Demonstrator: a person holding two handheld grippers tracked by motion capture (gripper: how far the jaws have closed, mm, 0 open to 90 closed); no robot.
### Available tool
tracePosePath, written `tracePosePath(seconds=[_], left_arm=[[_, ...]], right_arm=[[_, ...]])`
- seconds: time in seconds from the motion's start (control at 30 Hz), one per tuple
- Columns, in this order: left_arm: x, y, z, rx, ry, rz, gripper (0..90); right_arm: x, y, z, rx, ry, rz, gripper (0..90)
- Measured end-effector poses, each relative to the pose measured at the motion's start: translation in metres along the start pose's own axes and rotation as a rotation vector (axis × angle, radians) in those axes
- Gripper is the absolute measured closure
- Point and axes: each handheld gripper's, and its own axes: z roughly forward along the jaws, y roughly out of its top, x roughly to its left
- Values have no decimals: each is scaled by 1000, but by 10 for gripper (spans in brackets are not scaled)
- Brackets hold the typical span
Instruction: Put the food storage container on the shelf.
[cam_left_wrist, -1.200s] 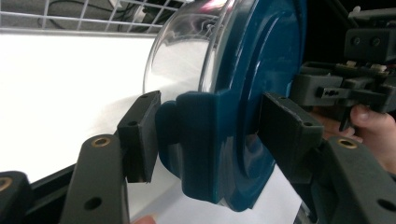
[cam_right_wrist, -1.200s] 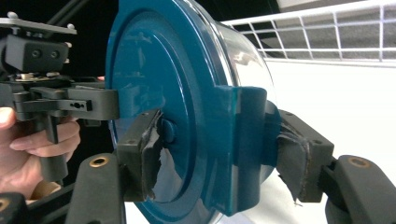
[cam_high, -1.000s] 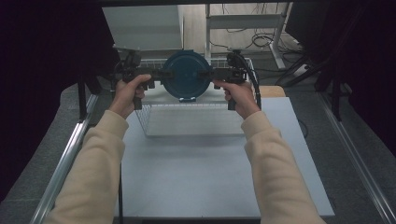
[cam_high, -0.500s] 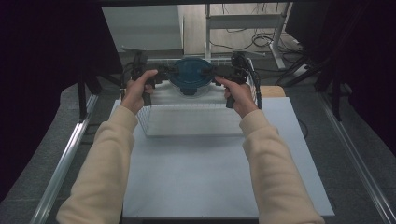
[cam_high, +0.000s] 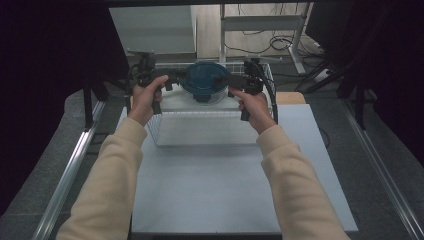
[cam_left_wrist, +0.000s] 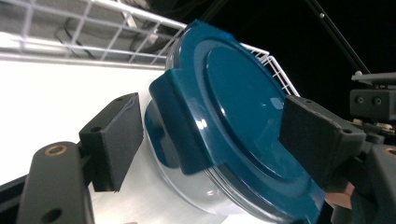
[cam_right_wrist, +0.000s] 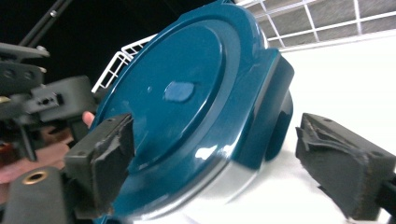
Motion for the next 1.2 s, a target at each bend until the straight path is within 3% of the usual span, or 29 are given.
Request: tracePosePath(seconds=[0.13, 0.17, 0.2, 0.27, 0.37, 0.4, 0.43, 0.47, 0.53, 0.63, 0.73, 0.77, 0.8, 0.83, 0.87, 0.9, 0.97, 1.0, 1.07, 1.1, 1.13, 1.17, 1.2], left_arm=[[-6, -7, -15, -12, 23, 49, 217], [-6, -7, -15, -12, 23, 49, 216], [-8, -9, -18, -15, 30, 59, 216], [-10, -17, -28, -23, 32, 78, 216], [-11, -24, -34, -18, 42, 102, 218], [-12, -28, -36, -14, 54, 118, 218], [-13, -32, -39, -7, 63, 134, 218], [-16, -41, -46, -12, 72, 160, 218], [-18, -47, -50, -15, 80, 178, 217], [-24, -69, -60, -19, 86, 232, 216], [-30, -94, -69, -20, 68, 273, 214], [-32, -104, -72, -22, 60, 282, 214], [-34, -123, -76, -19, 53, 303, 214], [-34, -123, -76, -19, 53, 303, 214], [-35, -143, -80, -11, 65, 328, 214], [-35, -143, -80, -11, 65, 328, 214], [-32, -173, -81, -13, 80, 334, 219], [-32, -173, -81, -13, 80, 334, 218], [-26, -200, -76, 12, 77, 318, 221], [-26, -200, -76, 12, 77, 318, 219], [-20, -217, -70, 70, 108, 344, 216], [-20, -217, -70, 70, 108, 344, 217], [-13, -230, -67, 106, 121, 337, 218]], right_arm=[[2, -5, -12, -1, -37, -82, 104], [2, -5, -12, -1, -37, -82, 104], [1, -7, -19, -9, -41, -119, 111], [0, -13, -31, -11, -23, -192, 139], [1, -19, -39, -7, -28, -234, 144], [2, -24, -47, -4, -36, -282, 150], [2, -24, -47, -4, -36, -282, 150], [5, -32, -56, -9, -43, -318, 155], [7, -40, -66, -18, -33, -343, 159], [8, -50, -77, -31, -19, -369, 167], [6, -76, -98, -66, -5, -419, 180], [6, -76, -98, -66, -5, -419, 180], [3, -91, -107, -83, -8, -442, 184], [3, -91, -107, -83, -8, -442, 184], [-1, -108, -115, -90, -14, -462, 185], [-1, -108, -115, -90, -14, -462, 185], [-11, -135, -125, -96, -16, -483, 185], [-11, -135, -125, -96, -16, -483, 185], [-26, -164, -131, -86, -31, -475, 186], [-26, -164, -131, -86, -31, -475, 186], [-38, -182, -133, -67, -46, -475, 186], [-38, -182, -133, -67, -46, -475, 186], [-49, -199, -135, -45, -61, -472, 186]])
